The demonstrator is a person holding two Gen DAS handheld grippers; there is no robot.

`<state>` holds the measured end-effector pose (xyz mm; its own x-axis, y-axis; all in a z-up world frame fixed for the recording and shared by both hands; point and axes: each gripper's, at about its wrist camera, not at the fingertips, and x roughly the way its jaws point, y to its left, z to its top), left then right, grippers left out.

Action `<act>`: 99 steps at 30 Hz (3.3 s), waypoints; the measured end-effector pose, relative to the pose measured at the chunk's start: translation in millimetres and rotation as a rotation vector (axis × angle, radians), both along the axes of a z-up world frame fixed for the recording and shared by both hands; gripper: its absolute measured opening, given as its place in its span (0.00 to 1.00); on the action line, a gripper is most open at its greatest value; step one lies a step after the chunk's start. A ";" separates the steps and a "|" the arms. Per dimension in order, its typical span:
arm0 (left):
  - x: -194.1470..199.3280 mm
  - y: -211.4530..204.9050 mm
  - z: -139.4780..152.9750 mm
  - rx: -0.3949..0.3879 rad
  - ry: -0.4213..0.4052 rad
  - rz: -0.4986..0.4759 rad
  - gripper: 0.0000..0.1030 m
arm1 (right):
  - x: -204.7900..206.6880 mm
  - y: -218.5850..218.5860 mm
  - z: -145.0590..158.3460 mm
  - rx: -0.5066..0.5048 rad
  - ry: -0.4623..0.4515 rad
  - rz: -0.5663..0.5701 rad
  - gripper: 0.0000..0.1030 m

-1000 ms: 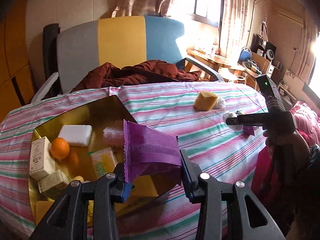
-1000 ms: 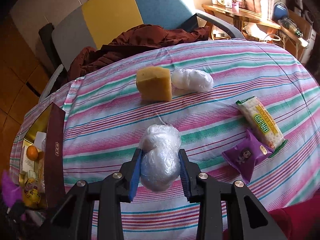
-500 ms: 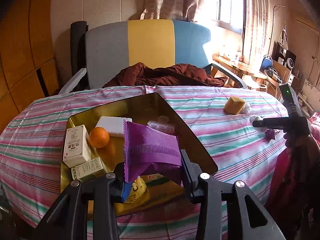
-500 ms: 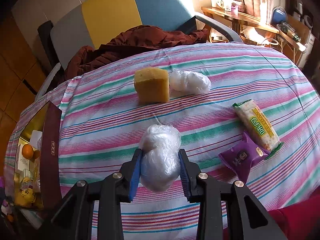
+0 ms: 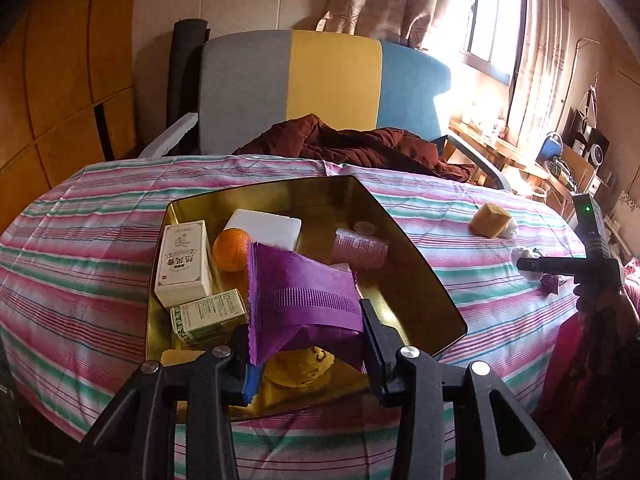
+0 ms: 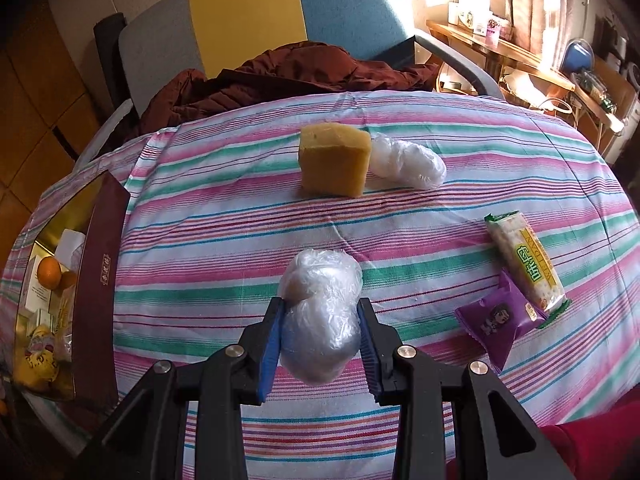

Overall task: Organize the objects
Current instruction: 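Carry the purple packet and wrapped ball toward the gold tray, then release the purple packet and wrapped ball into the gold tray, then withdraw both tools from the gold tray, then move both tools over the cloth toward the yellow sponge and biscuit packet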

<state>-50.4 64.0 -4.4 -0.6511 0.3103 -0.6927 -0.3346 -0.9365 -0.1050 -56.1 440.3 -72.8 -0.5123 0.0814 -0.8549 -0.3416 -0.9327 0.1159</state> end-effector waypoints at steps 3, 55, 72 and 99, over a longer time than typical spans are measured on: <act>-4.2 -21.0 3.4 0.030 -0.013 0.040 0.40 | -0.3 -2.4 3.2 -0.011 0.001 0.015 0.35; -99.2 -24.3 -51.1 0.112 -0.209 0.052 0.47 | -137.9 -236.1 54.7 -0.137 0.155 0.432 0.49; -54.8 -30.6 -31.3 0.082 -0.148 0.084 0.47 | -65.2 -246.5 54.2 -0.107 0.163 0.401 0.92; 5.1 -3.6 -8.7 -0.059 -0.010 0.010 0.47 | 6.7 -217.7 51.7 0.052 0.184 0.282 1.00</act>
